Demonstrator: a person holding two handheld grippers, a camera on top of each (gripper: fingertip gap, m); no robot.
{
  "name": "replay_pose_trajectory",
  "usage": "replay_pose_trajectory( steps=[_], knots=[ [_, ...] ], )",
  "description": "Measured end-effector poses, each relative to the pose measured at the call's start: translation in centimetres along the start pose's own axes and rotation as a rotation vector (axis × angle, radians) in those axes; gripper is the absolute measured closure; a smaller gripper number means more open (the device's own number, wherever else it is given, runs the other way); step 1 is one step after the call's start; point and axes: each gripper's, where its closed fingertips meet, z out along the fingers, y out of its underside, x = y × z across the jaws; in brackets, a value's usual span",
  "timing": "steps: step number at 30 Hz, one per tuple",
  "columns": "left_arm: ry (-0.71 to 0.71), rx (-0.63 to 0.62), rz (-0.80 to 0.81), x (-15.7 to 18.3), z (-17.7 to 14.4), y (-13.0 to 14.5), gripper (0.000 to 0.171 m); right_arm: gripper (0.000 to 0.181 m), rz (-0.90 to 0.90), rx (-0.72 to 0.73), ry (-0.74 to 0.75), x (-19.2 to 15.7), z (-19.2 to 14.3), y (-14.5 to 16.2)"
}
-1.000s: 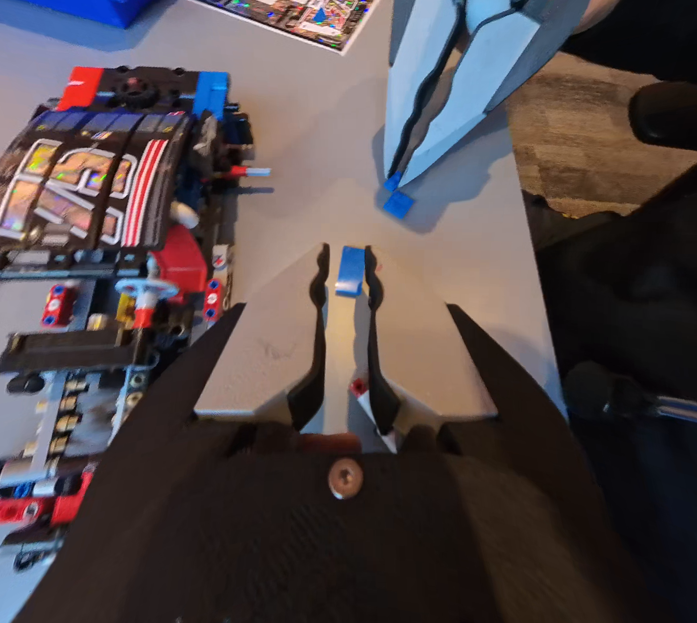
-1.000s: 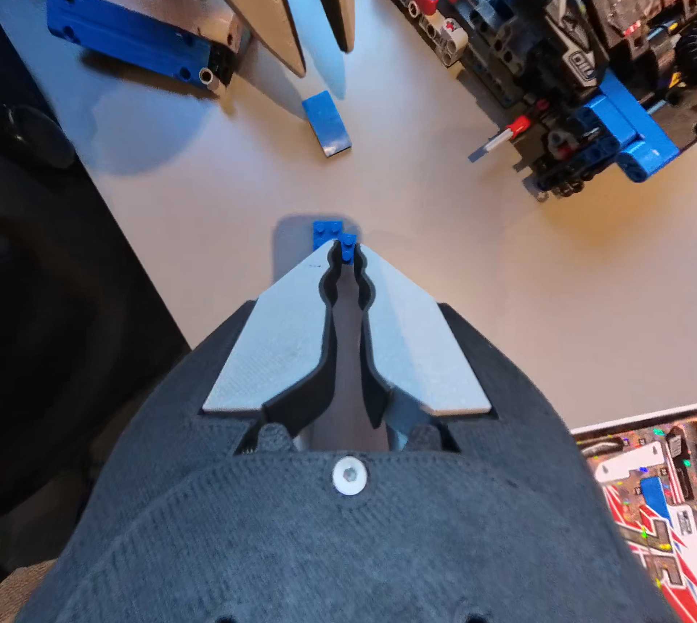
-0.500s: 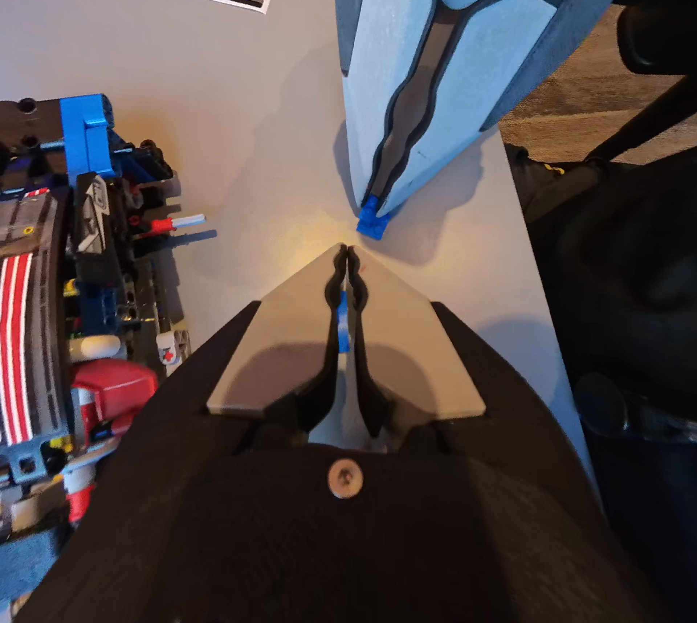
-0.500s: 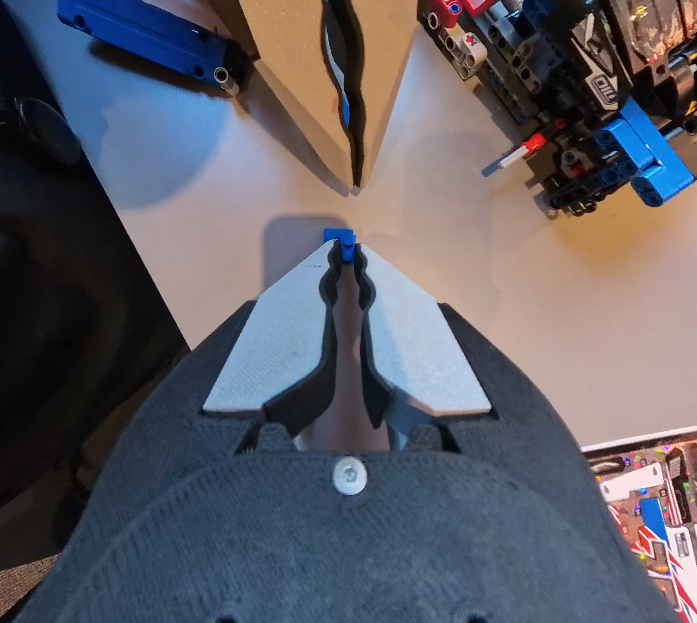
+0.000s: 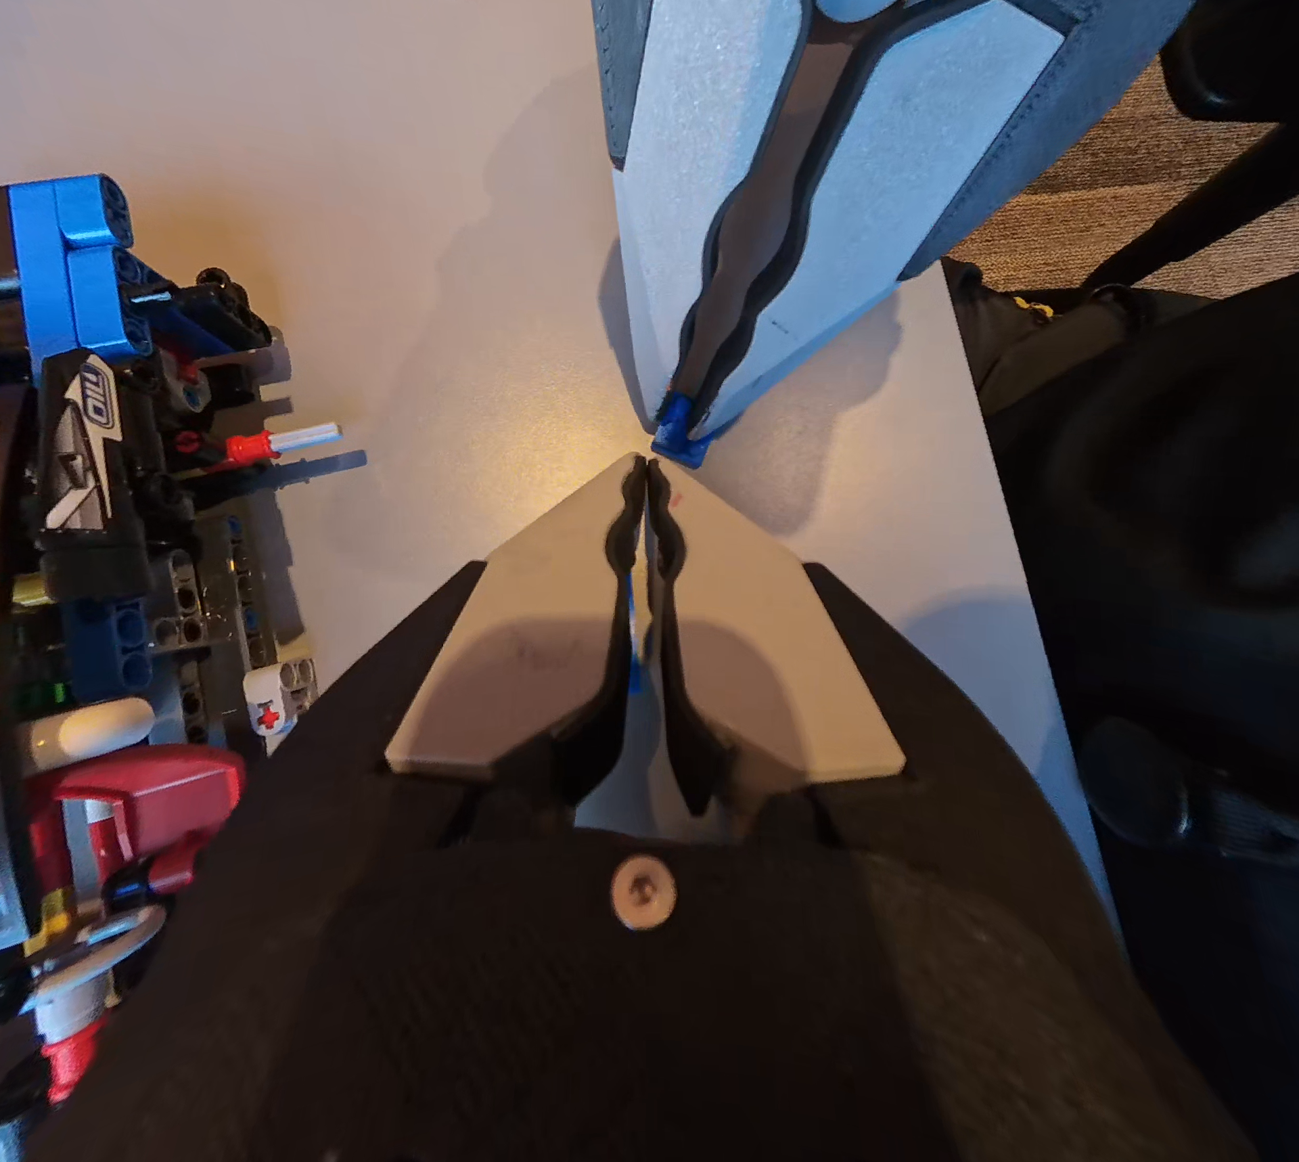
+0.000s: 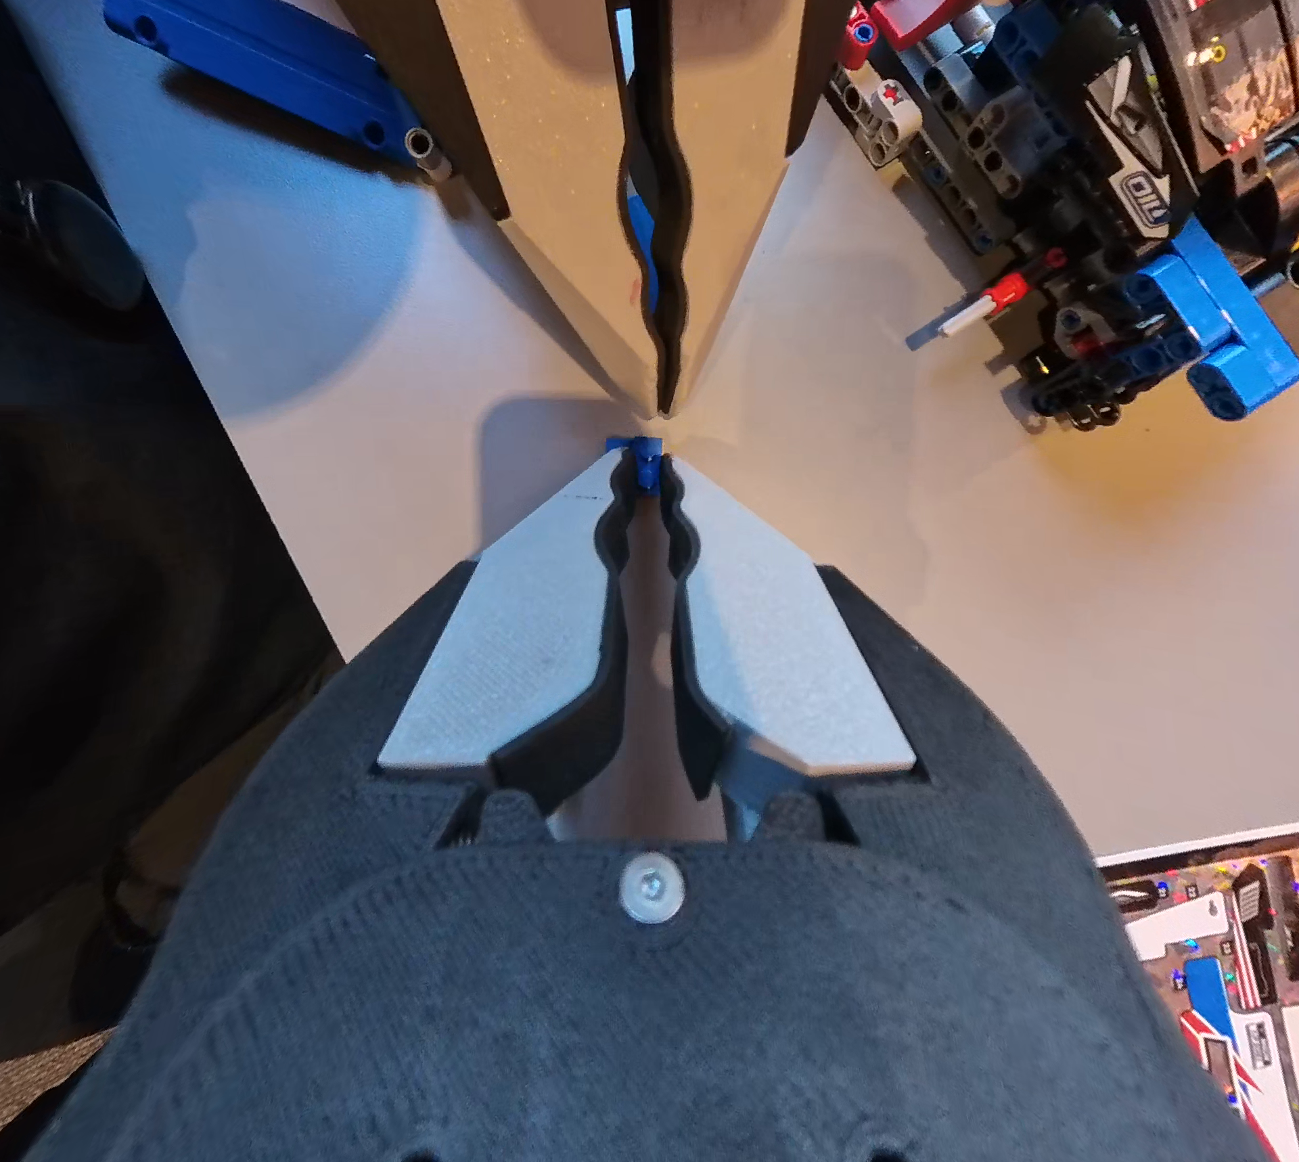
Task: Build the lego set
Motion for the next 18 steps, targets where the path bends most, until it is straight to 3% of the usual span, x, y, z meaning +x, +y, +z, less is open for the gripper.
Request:
replay_pose_trajectory(
  steps=[18],
  knots=[
    [-0.003, -0.016, 0.007, 0.0, 0.2, 0.3, 0.171, 0.173, 0.055, 0.071, -0.015, 0.1, -1.3, -0.1]
  ],
)
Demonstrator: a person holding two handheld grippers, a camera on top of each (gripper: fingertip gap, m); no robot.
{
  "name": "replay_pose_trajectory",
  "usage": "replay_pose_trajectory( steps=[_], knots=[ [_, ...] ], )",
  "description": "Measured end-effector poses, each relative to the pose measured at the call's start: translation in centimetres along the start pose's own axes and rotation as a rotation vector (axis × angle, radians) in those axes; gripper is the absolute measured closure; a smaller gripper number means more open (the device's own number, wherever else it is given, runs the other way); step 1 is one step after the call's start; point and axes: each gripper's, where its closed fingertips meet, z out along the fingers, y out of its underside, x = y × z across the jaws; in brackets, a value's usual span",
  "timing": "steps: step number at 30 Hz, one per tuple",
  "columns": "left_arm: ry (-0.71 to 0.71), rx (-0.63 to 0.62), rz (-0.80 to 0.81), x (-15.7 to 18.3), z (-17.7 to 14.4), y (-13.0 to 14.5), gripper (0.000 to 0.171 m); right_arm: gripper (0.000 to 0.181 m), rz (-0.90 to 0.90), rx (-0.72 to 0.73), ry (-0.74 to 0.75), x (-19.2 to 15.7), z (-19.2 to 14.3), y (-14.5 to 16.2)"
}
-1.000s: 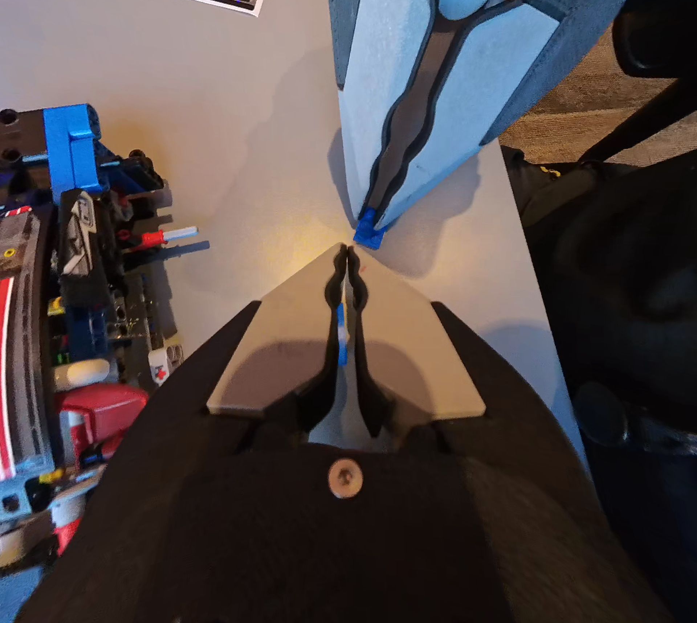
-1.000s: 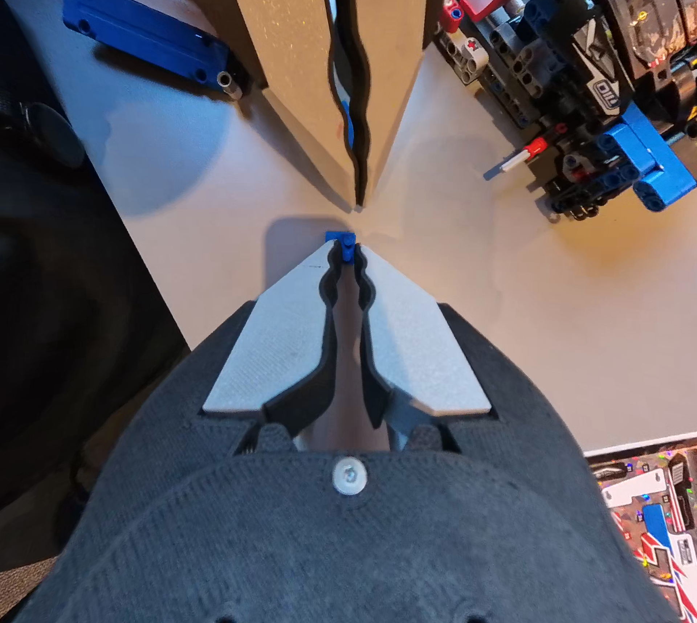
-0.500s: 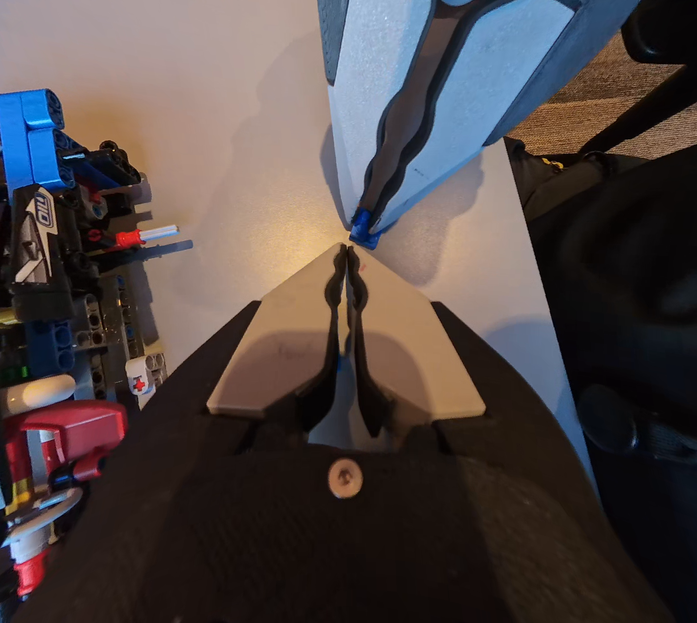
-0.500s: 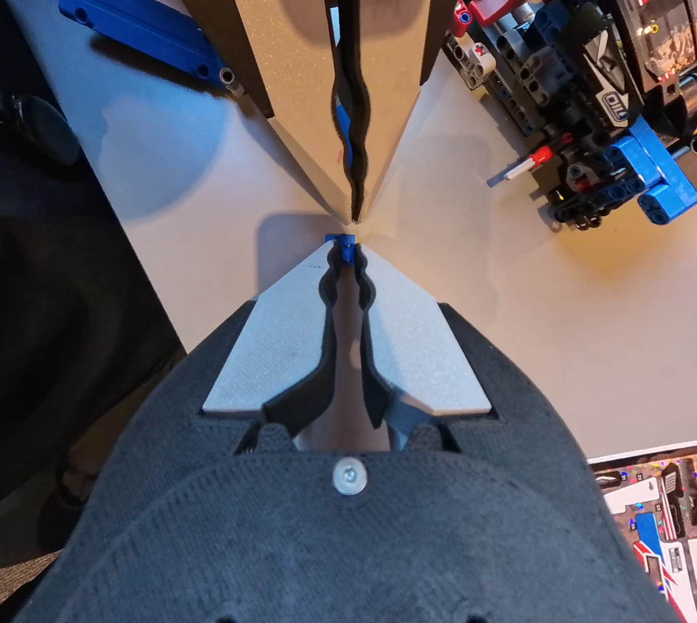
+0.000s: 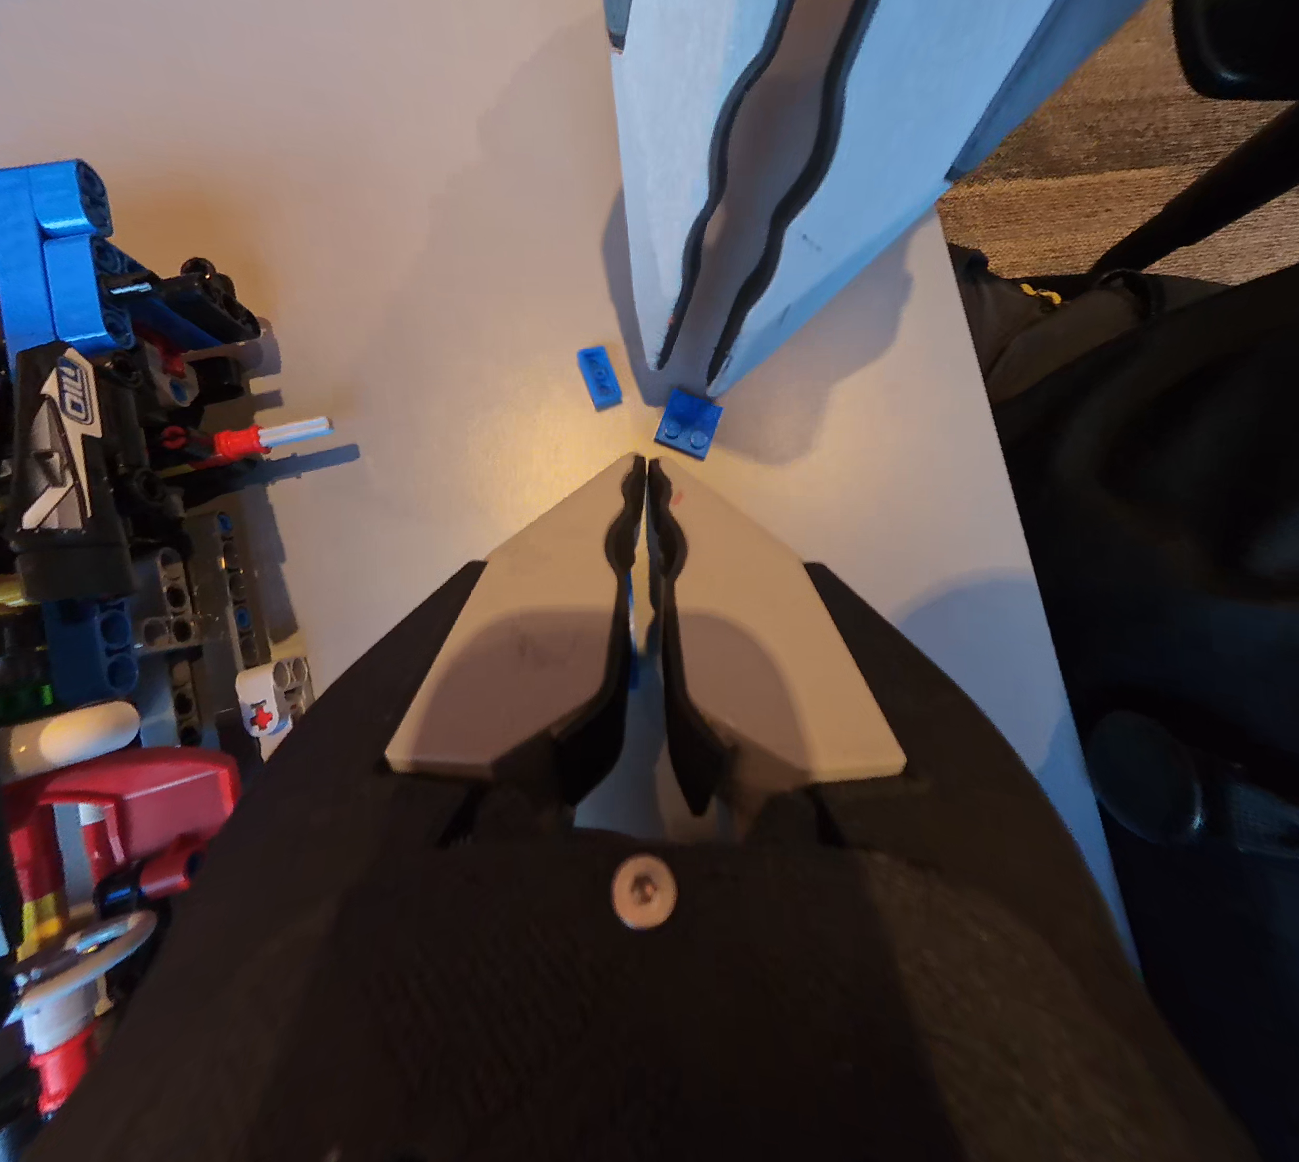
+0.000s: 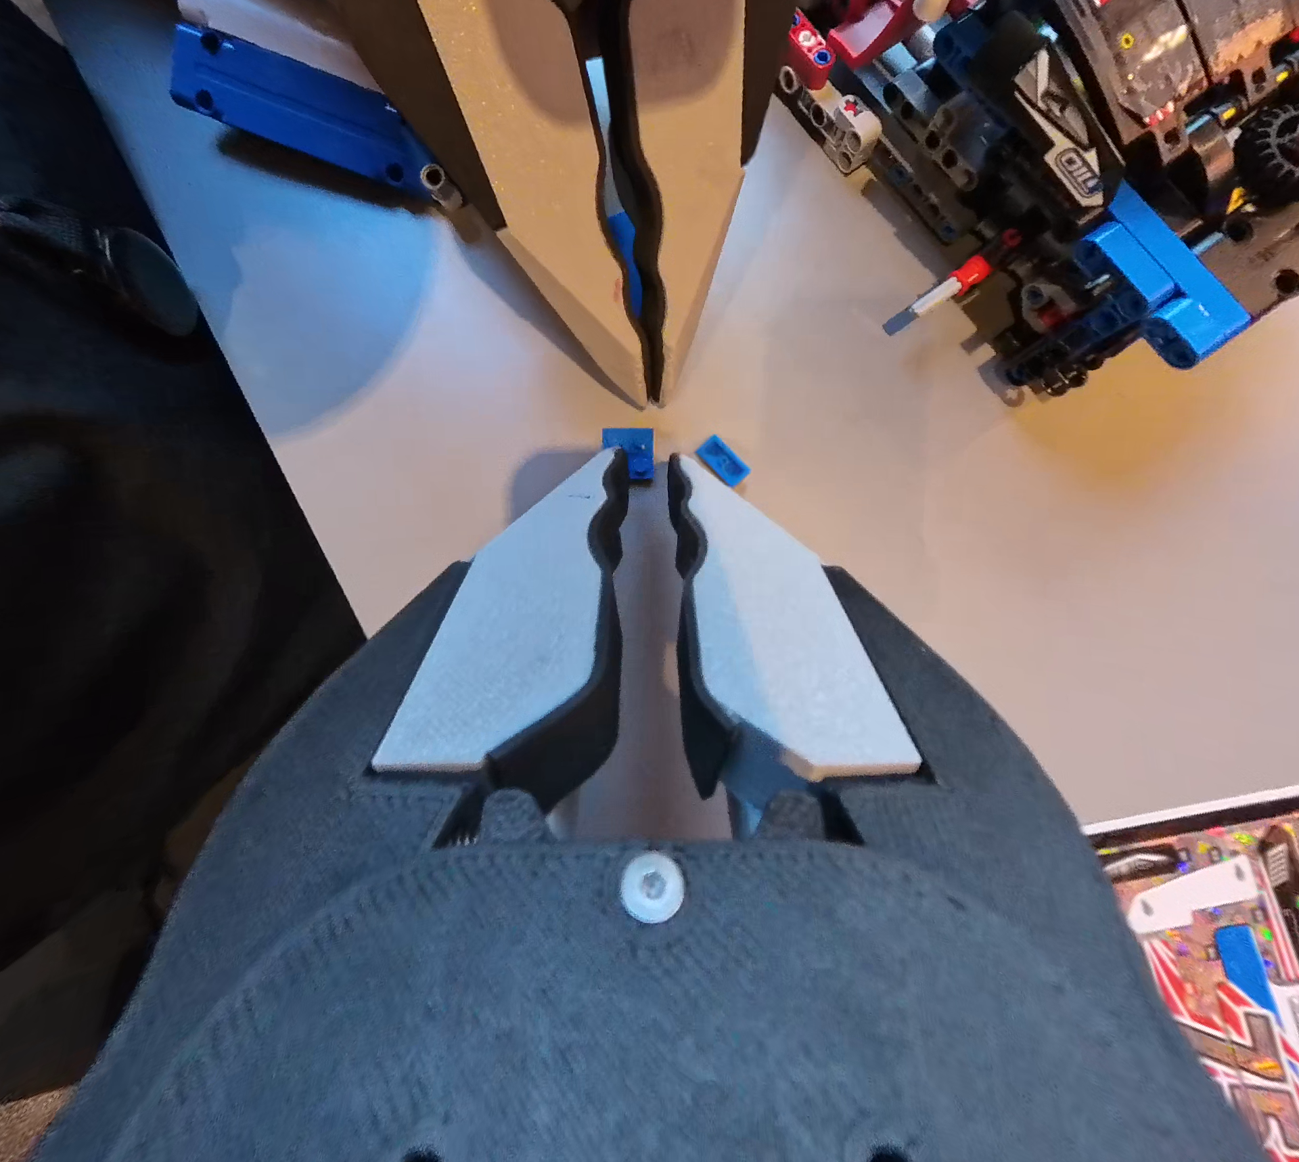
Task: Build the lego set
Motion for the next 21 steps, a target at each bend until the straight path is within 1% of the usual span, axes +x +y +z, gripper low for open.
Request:
replay_pose_trajectory(
  steps=[4, 8, 10, 12, 14, 19, 21],
  knots=[
    [-0.017, -0.006, 0.002, -0.3, -0.2, 0.2, 0.171, 0.173, 0.017, -0.011, 0.040, 1.4, -0.4, 1.0],
    [-0.025, 0.005, -0.009, -0.7, -0.3, -0.1, 0.171, 0.173, 0.023, -0.025, 0.063, 3.6, -1.3, 1.7],
    [-0.025, 0.006, -0.016, -0.8, -0.3, -0.2, 0.171, 0.171, 0.031, -0.023, 0.035, 4.1, -1.2, 1.6],
    [-0.031, 0.004, -0.015, -0.9, -0.2, -0.3, 0.171, 0.166, 0.032, -0.013, -0.029, 3.7, -0.6, 1.2],
    [-0.033, 0.004, -0.014, -0.9, -0.1, -0.3, 0.171, 0.163, -0.028, -0.006, -0.049, 3.4, 0.1, 0.8],
    [-0.036, 0.002, -0.019, -1.0, 0.2, -0.3, 0.169, 0.167, -0.210, -0.013, -0.076, 2.8, 1.0, 0.4],
    [-0.050, 0.005, -0.009, -1.2, 0.2, -0.2, 0.167, 0.166, -0.235, -0.028, -0.090, 2.7, 1.3, 0.6]
  ],
)
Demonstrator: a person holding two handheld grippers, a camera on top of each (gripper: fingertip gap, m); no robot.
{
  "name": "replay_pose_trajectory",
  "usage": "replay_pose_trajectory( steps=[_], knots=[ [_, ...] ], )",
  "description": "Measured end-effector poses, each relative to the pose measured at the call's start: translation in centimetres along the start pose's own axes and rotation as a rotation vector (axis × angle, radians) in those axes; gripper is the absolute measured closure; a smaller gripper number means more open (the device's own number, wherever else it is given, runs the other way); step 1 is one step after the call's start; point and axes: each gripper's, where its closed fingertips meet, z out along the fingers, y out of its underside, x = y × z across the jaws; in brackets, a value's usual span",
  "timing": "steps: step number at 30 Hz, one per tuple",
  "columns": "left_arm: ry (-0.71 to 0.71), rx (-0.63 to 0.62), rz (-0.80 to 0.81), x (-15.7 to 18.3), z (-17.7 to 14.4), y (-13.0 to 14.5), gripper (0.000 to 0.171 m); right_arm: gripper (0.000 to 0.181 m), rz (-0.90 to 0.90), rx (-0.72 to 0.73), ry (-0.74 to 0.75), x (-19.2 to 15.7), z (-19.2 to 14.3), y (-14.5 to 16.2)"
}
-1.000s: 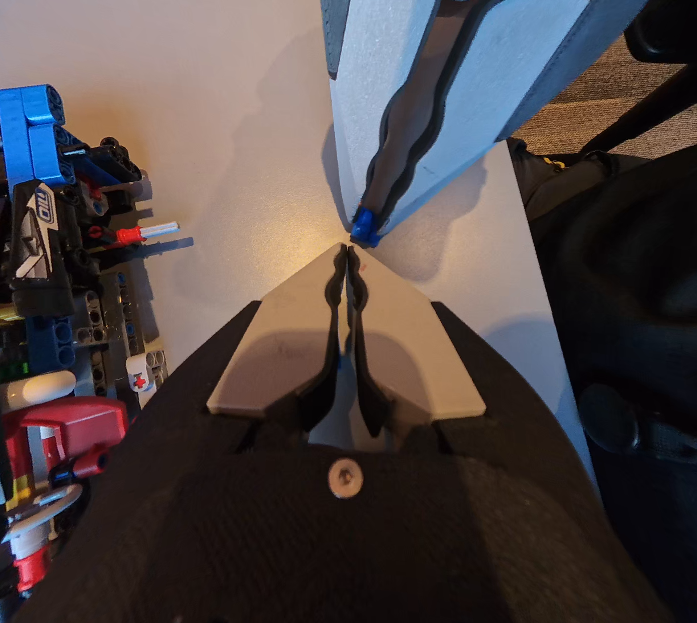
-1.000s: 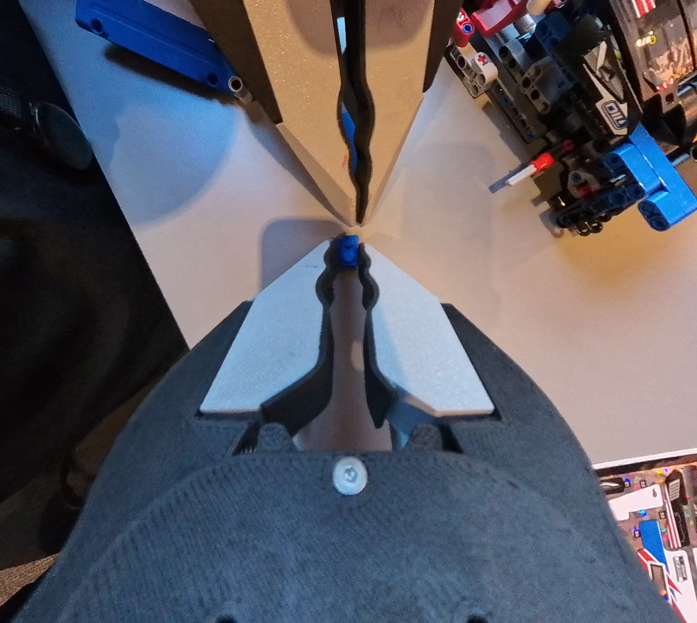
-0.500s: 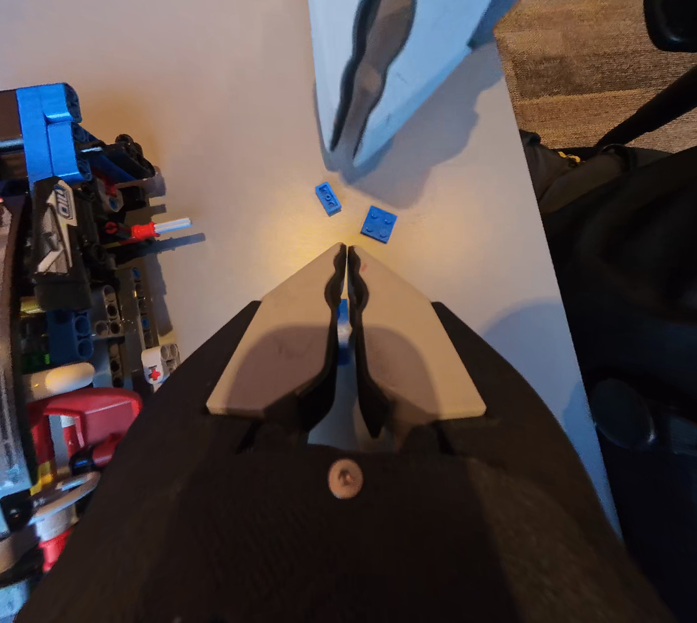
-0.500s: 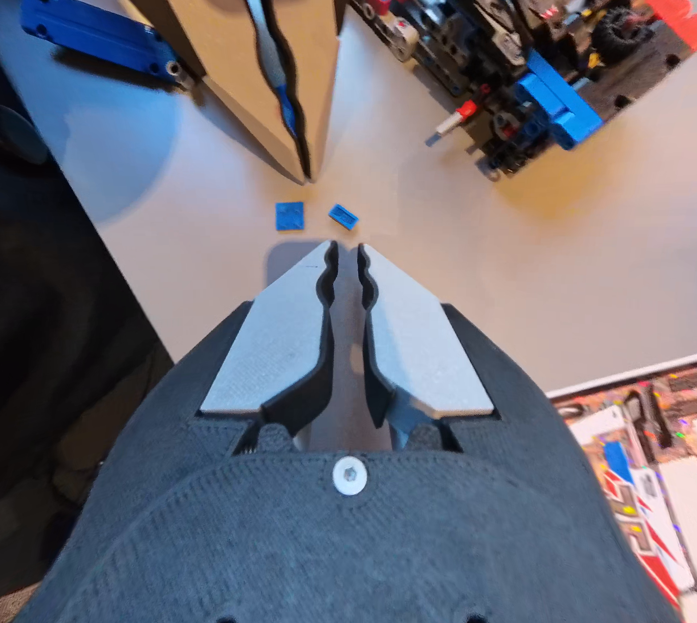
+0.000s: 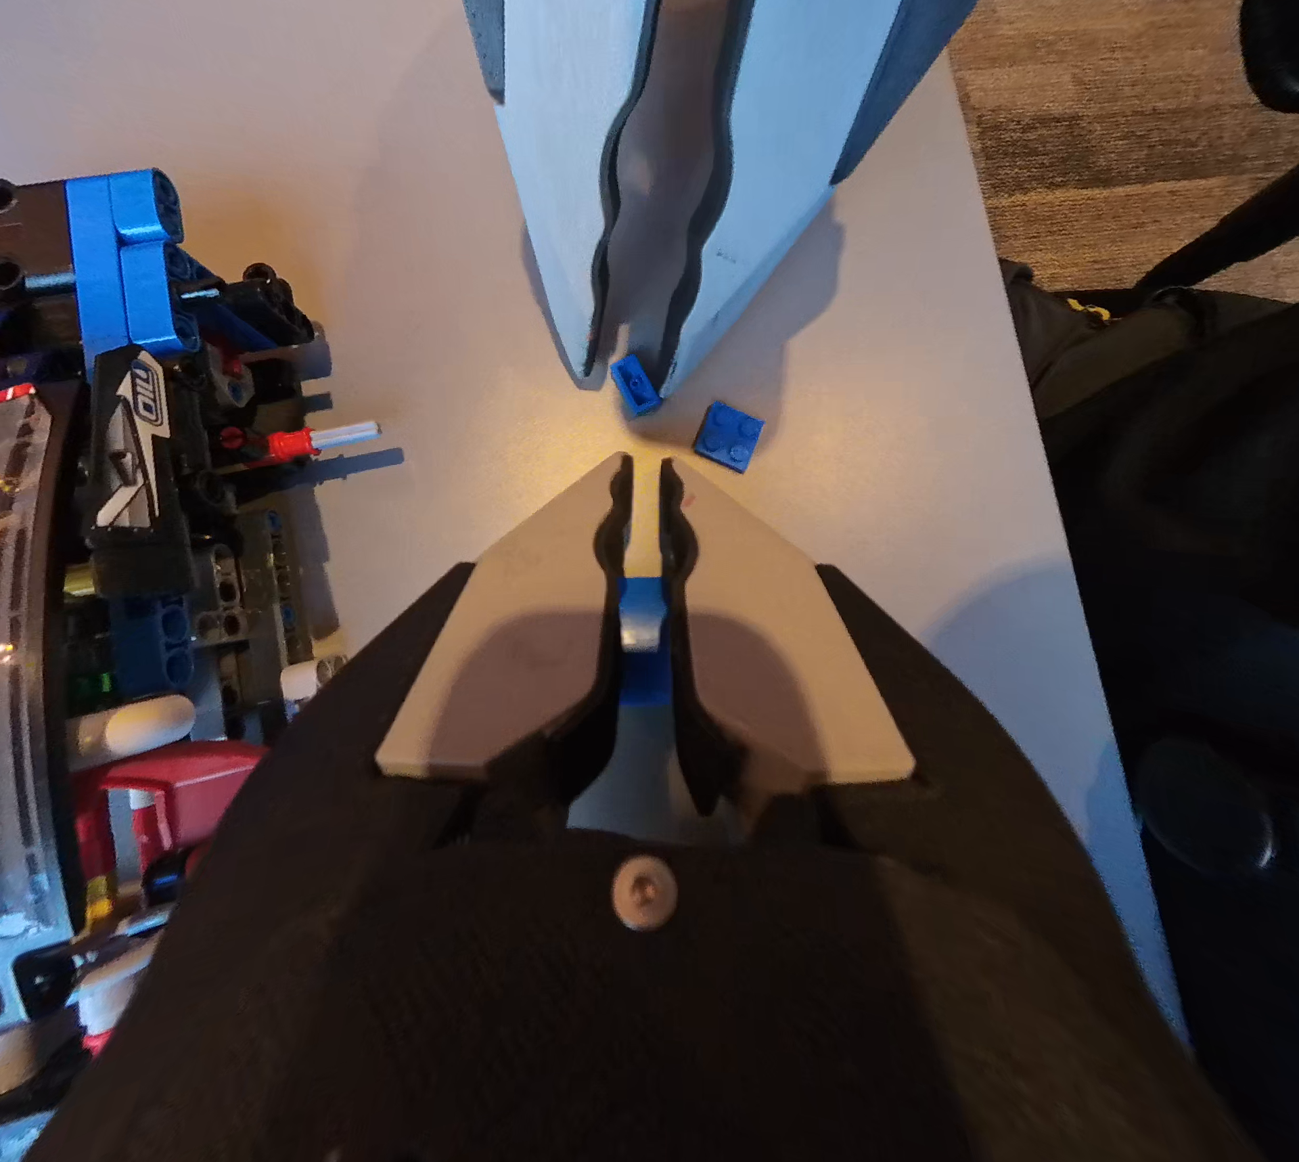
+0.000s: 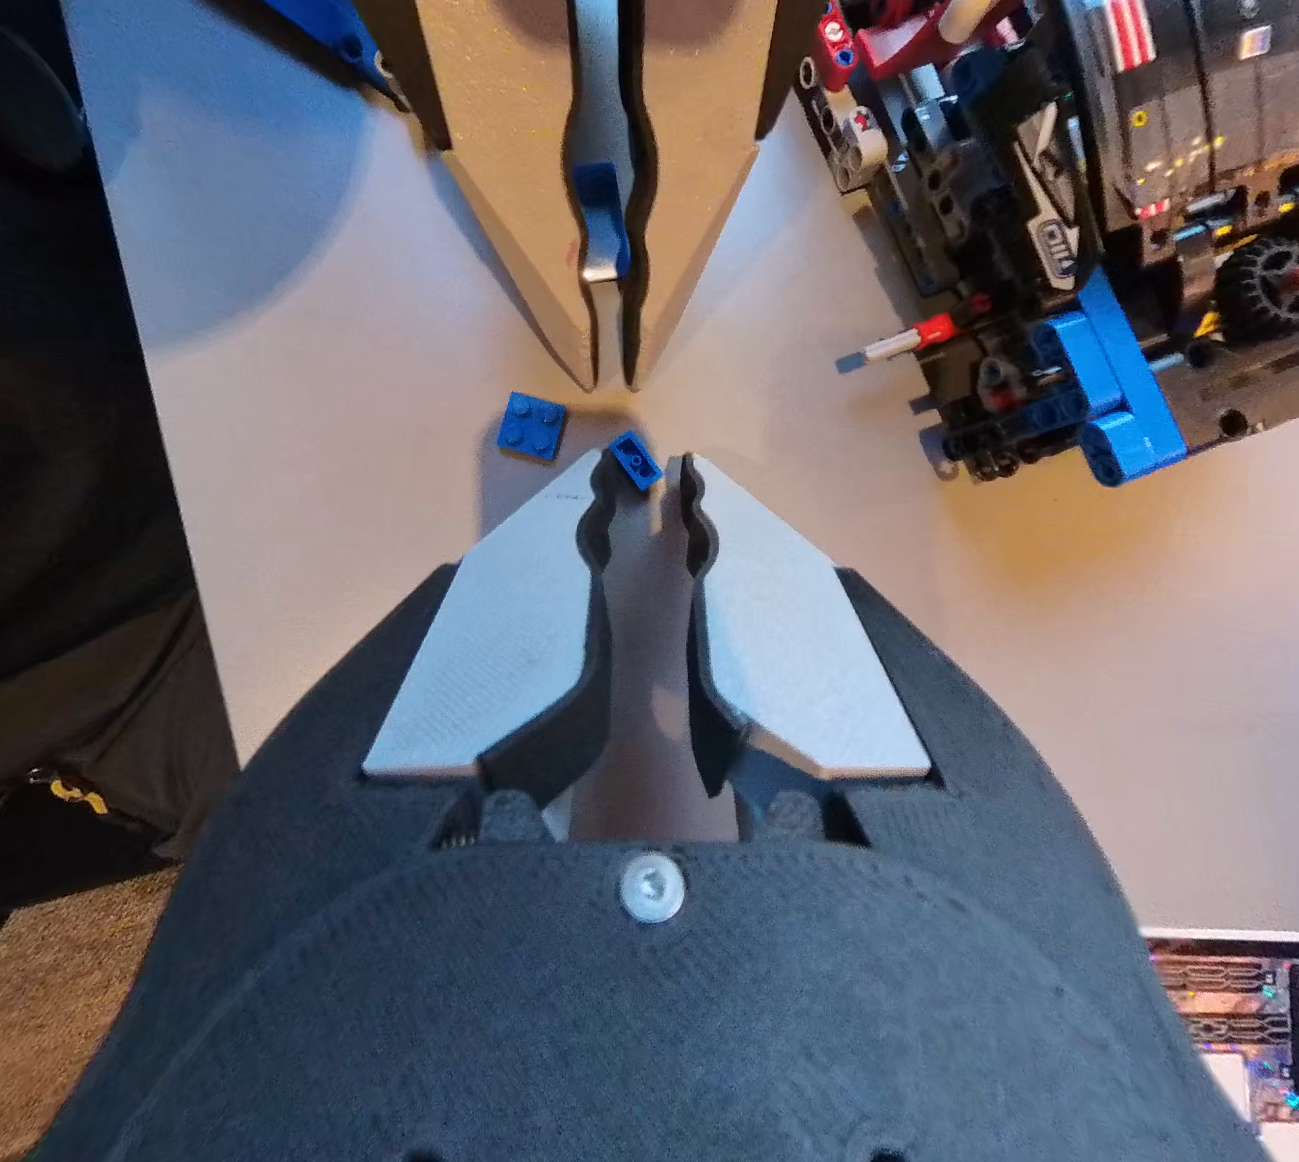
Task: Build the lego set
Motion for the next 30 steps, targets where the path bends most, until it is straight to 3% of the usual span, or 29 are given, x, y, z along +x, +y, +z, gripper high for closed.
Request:
replay_pose_trajectory(
  steps=[2, 8, 12, 18, 25, 30],
  knots=[
    [-0.019, 0.005, 0.025, -0.1, 0.0, 0.0, 0.165, 0.175, 0.007, -0.009, 0.001, 0.1, 0.2, 0.2],
    [-0.092, 0.046, 0.163, -0.2, -0.3, -0.8, 0.161, 0.176, 0.193, 0.023, -0.070, -0.3, 0.1, 0.0],
    [-0.184, 0.094, 0.318, -0.2, -1.0, -1.8, 0.161, 0.177, 0.321, 0.040, -0.181, -1.5, -0.2, -0.3],
    [-0.249, 0.066, 0.517, 0.6, -0.7, -1.7, 0.159, 0.176, 0.485, 0.097, -0.337, -2.6, -0.8, -1.1],
    [-0.262, 0.072, 0.583, 1.4, -0.6, -1.9, 0.166, 0.177, 0.592, 0.182, -0.408, -2.7, -1.6, -2.1],
    [-0.201, 0.088, 0.504, 1.7, -0.6, -1.8, 0.169, 0.177, 0.610, 0.210, -0.408, -2.8, -1.7, -2.3]
  ],
)
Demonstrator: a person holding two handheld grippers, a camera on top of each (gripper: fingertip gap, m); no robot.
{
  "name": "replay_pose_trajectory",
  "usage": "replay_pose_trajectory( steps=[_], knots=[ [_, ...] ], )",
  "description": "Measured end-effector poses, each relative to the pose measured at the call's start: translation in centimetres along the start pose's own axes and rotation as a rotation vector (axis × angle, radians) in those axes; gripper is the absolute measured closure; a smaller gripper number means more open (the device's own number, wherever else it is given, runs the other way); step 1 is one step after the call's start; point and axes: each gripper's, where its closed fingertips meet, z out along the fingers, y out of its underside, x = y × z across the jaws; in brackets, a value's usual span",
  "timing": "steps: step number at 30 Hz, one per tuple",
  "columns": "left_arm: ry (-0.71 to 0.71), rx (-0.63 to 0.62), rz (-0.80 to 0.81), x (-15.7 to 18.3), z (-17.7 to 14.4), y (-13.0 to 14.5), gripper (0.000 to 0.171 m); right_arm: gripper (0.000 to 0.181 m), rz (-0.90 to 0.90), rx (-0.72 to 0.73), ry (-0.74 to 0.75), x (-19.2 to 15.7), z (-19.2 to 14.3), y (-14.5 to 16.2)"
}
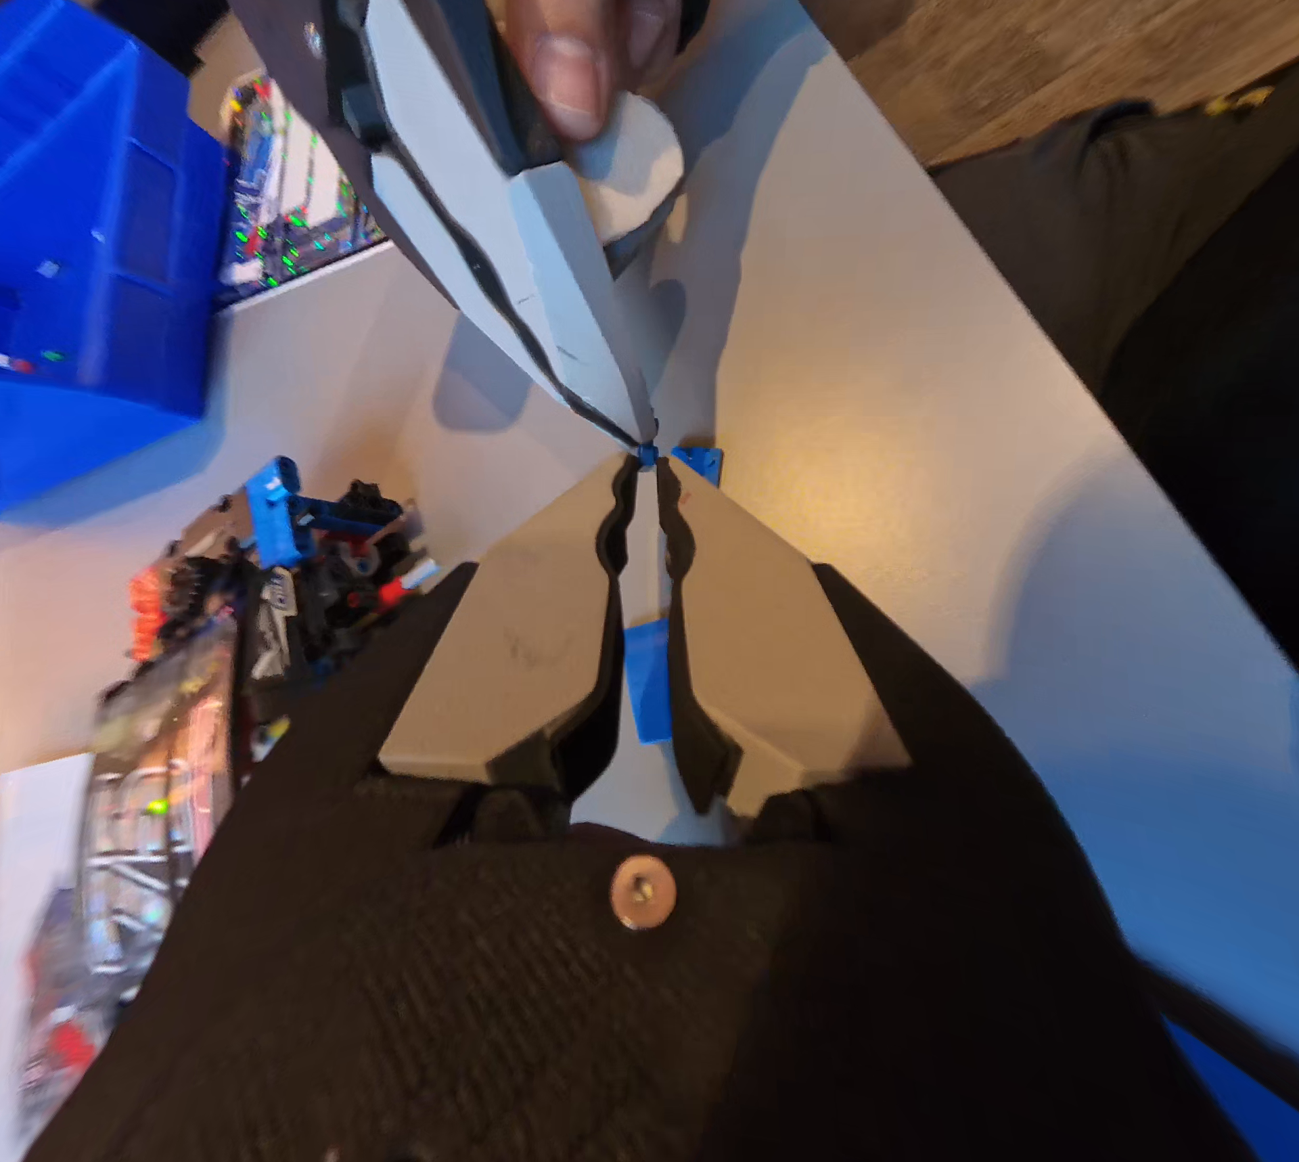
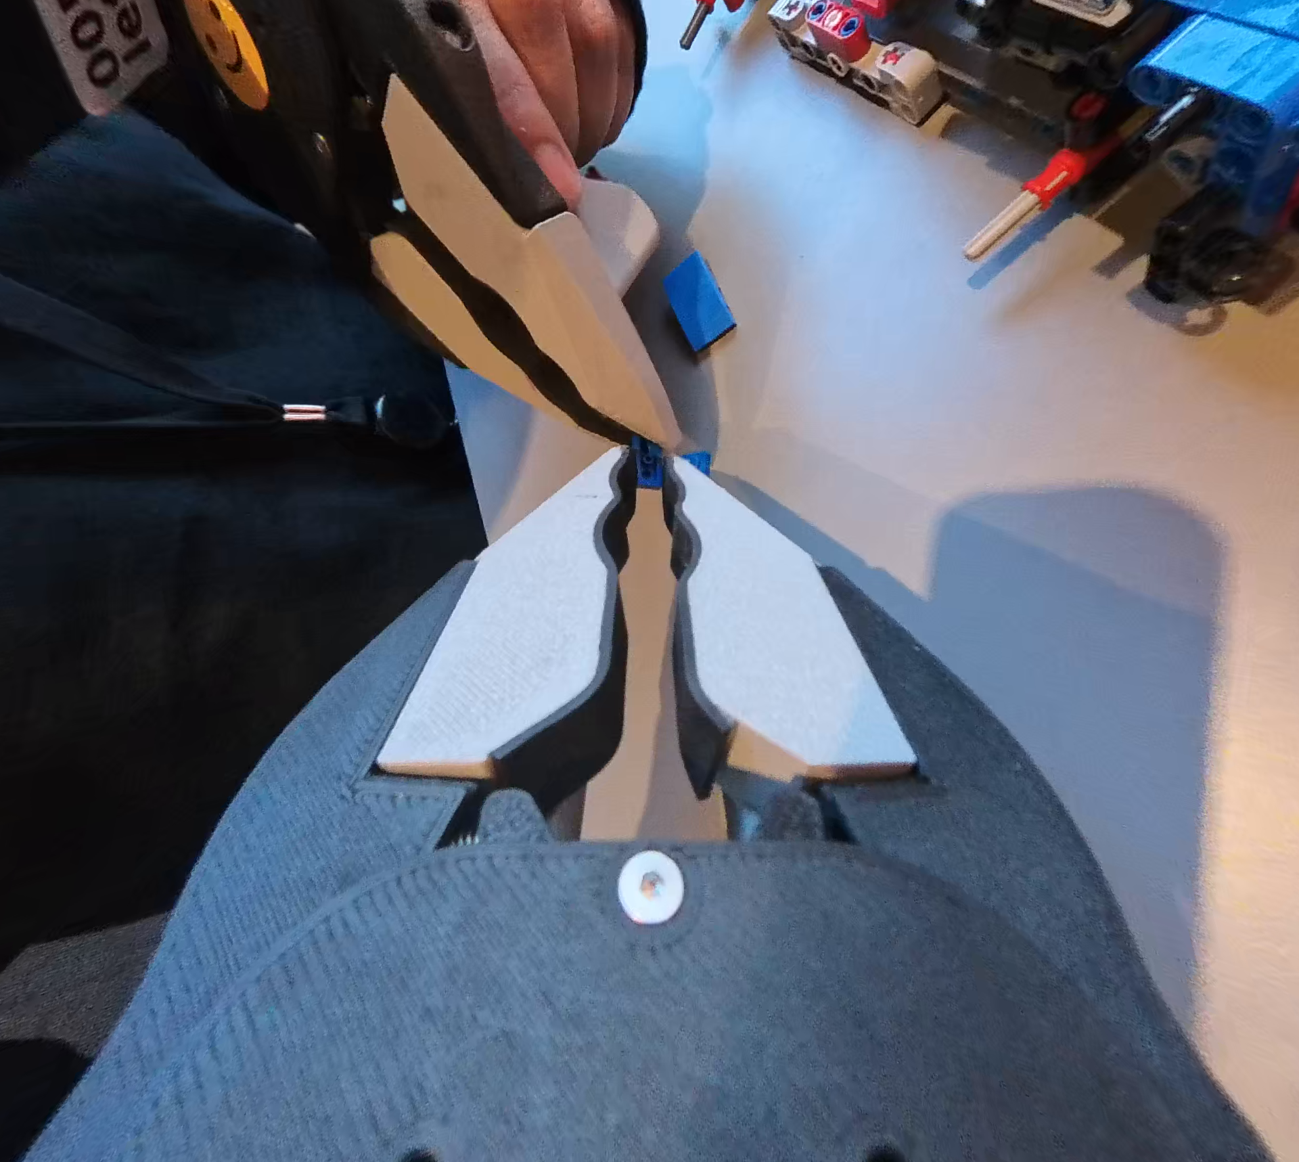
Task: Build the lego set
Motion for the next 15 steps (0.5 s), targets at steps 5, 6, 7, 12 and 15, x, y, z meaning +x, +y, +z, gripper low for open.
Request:
replay_pose_trajectory(
  steps=[5, 6, 7, 12, 15],
  knots=[
    [0.203, 0.033, -0.350, 0.1, -0.5, -0.1, 0.170, 0.167, -0.183, 0.043, 0.168, 0.2, -0.9, -0.5],
    [0.266, 0.031, -0.436, 0.2, -0.7, 0.0, 0.170, 0.165, -0.256, 0.044, 0.226, 0.1, -1.0, -0.5],
    [0.349, 0.022, -0.523, 0.5, -0.9, 0.1, 0.170, 0.165, -0.338, 0.041, 0.301, 0.0, -1.2, -0.5],
    [0.677, 0.115, -0.933, 0.7, -2.2, -1.5, 0.170, 0.169, -0.738, -0.009, 0.604, -1.4, -0.9, -1.0],
    [0.770, 0.155, -1.025, 0.6, -2.7, -2.0, 0.170, 0.172, -0.857, -0.033, 0.698, -2.0, -0.8, -1.3]
  ],
)
